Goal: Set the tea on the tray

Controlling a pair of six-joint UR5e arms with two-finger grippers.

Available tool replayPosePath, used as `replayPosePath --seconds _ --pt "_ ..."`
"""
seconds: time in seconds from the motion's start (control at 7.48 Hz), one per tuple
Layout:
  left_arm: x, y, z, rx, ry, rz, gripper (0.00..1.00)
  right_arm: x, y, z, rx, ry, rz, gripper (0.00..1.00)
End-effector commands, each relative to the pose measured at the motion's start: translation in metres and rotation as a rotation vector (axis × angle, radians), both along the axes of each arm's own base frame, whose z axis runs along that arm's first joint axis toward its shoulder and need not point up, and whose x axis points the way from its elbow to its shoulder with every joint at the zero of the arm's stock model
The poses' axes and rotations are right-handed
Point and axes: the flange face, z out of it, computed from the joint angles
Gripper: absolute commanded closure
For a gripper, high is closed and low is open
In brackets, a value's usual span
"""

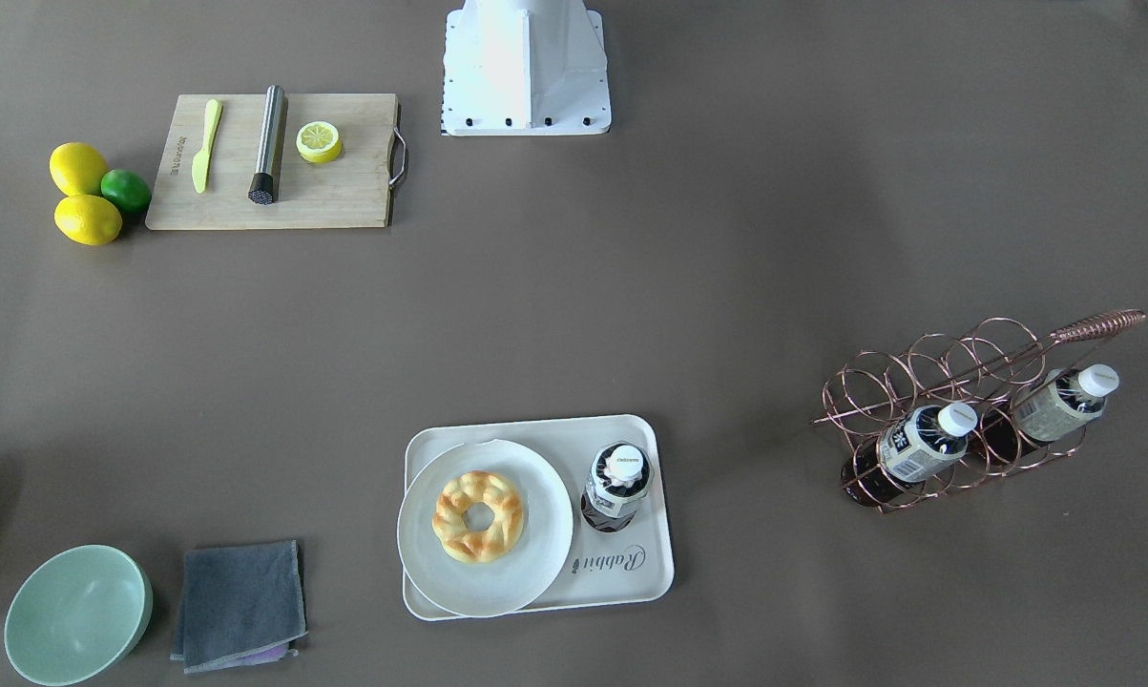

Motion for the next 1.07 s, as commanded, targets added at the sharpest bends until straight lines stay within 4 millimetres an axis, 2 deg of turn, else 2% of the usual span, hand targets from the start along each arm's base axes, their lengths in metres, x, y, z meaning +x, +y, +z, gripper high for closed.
replayPosePath --seconds 0.0,0.13,0.4,0.67,0.94 --pt "-0.008 0.003 -0.004 0.027 -0.034 -0.019 0.03 0.0 0.005 -0.005 0.008 -0.001 0.005 0.01" --pt "-0.009 0.013 0.013 -0.005 -0.035 -0.018 0.03 0.0 0.009 -0.001 0.002 0.0 0.005 0.01" --pt "-0.009 0.026 0.03 -0.04 -0.026 -0.015 0.03 0.0 0.022 0.008 -0.006 -0.001 0.004 0.01" --pt "-0.018 0.039 0.05 -0.043 -0.023 -0.035 0.03 0.002 0.037 0.006 0.0 -0.002 0.005 0.01" --pt "-0.018 0.041 0.061 -0.05 -0.023 -0.034 0.03 0.002 0.039 0.006 0.0 -0.003 0.005 0.01"
